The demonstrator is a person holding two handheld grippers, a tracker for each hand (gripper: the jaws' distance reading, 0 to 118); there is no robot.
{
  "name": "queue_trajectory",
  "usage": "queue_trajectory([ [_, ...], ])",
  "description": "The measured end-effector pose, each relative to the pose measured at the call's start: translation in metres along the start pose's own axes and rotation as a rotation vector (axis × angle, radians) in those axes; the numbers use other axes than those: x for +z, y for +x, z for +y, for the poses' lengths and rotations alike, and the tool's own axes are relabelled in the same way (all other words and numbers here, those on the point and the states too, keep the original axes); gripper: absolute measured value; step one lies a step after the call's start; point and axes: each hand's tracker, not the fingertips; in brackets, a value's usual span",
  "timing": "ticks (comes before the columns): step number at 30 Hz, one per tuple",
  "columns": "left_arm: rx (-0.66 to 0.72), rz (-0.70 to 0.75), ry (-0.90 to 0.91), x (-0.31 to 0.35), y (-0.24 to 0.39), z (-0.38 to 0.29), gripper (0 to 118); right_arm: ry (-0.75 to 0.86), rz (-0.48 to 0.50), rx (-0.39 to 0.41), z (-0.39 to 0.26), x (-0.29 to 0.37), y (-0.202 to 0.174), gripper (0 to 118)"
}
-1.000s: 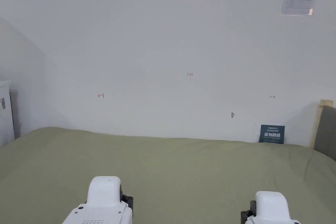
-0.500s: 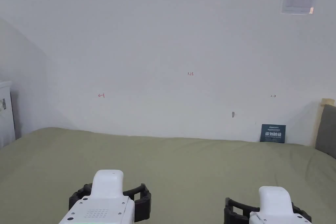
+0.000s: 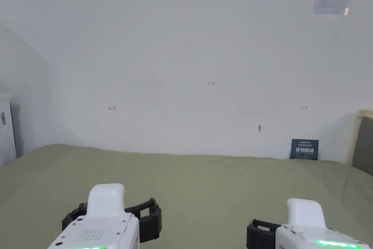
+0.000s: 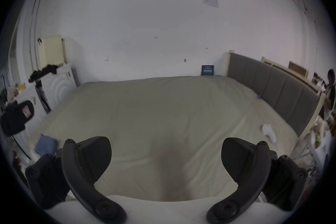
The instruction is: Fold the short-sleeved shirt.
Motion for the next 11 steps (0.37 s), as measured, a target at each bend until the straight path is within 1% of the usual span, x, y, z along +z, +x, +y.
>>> queue_trajectory([
  [2, 0.01, -0.005, -0.012, -0.001, -0.001, -0.001, 109, 0.048, -0.095, 0.055, -0.006, -0.003, -0.008, 118],
  [3, 0.018, -0.012, -0.016, -0.002, -0.002, -0.002, 109, 0.034, -0.121, 0.06, -0.008, -0.003, -0.009, 118],
  [4, 0.021, -0.016, -0.015, -0.002, -0.002, -0.002, 109, 0.027, -0.068, 0.053, -0.002, -0.002, -0.011, 118],
  [5, 0.017, -0.019, -0.012, -0.002, -0.002, -0.002, 109, 0.031, -0.034, 0.025, 0.0, -0.001, -0.01, 118],
  [6, 0.013, -0.021, -0.01, -0.002, -0.003, -0.002, 109, 0.013, -0.02, 0.0, 0.001, -0.003, -0.008, 118],
  [7, 0.01, -0.02, -0.01, -0.002, -0.003, -0.002, 109, -0.006, 0.004, -0.029, 0.003, -0.004, -0.005, 118],
  [9, 0.01, -0.022, -0.01, -0.003, -0.004, 0.0, 109, -0.014, 0.101, -0.1, 0.009, -0.007, 0.005, 118],
  [10, 0.014, -0.022, -0.009, -0.004, -0.005, 0.001, 109, -0.017, 0.129, -0.124, 0.011, -0.008, 0.007, 118],
  [11, 0.018, -0.024, -0.007, -0.004, -0.006, 0.001, 109, -0.019, 0.132, -0.137, 0.01, -0.009, 0.009, 118],
])
